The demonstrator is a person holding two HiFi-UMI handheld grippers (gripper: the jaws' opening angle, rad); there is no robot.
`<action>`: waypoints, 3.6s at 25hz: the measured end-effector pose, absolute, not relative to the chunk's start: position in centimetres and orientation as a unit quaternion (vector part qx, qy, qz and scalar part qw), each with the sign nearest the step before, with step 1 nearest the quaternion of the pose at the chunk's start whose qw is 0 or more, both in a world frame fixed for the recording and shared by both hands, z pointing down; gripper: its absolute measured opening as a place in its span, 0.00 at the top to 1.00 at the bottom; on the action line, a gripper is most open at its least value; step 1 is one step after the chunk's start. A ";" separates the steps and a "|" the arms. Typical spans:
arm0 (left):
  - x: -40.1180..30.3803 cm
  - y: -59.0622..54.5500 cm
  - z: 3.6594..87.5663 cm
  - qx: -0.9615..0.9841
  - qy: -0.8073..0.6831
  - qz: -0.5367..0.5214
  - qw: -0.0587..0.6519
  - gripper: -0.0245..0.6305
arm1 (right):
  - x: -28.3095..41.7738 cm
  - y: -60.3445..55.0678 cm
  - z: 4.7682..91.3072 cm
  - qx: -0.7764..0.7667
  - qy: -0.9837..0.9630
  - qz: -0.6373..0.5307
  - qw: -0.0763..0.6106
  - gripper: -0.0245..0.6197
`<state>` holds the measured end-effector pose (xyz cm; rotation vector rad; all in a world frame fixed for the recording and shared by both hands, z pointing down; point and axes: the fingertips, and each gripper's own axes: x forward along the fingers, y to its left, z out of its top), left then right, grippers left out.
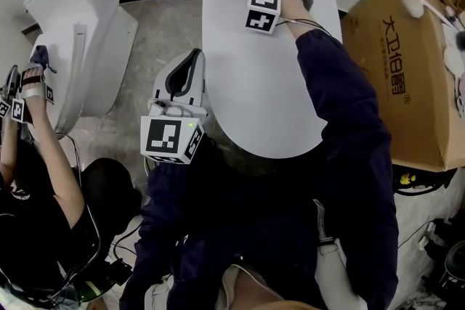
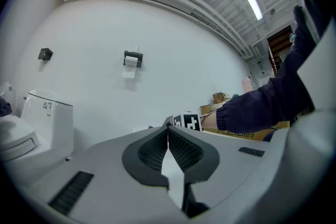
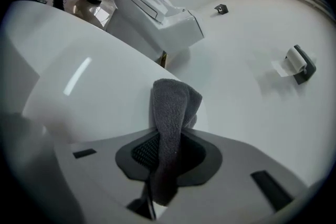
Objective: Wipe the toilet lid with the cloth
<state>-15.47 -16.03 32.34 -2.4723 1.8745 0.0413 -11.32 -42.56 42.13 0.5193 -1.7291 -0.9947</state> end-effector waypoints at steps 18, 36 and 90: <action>-14.2 -15.3 29.6 -0.811 0.582 0.021 0.047 0.94 | -8.6 -28.4 43.5 0.134 -0.737 -0.371 0.549 0.84; -13.9 -14.0 30.0 -0.819 0.571 0.031 0.045 0.94 | -5.4 -14.6 44.5 0.089 -0.739 -0.344 0.572 0.84; -18.7 -12.9 33.2 -0.780 0.624 0.034 -0.010 0.94 | -17.9 -42.4 41.9 0.181 -0.684 -0.470 0.528 0.84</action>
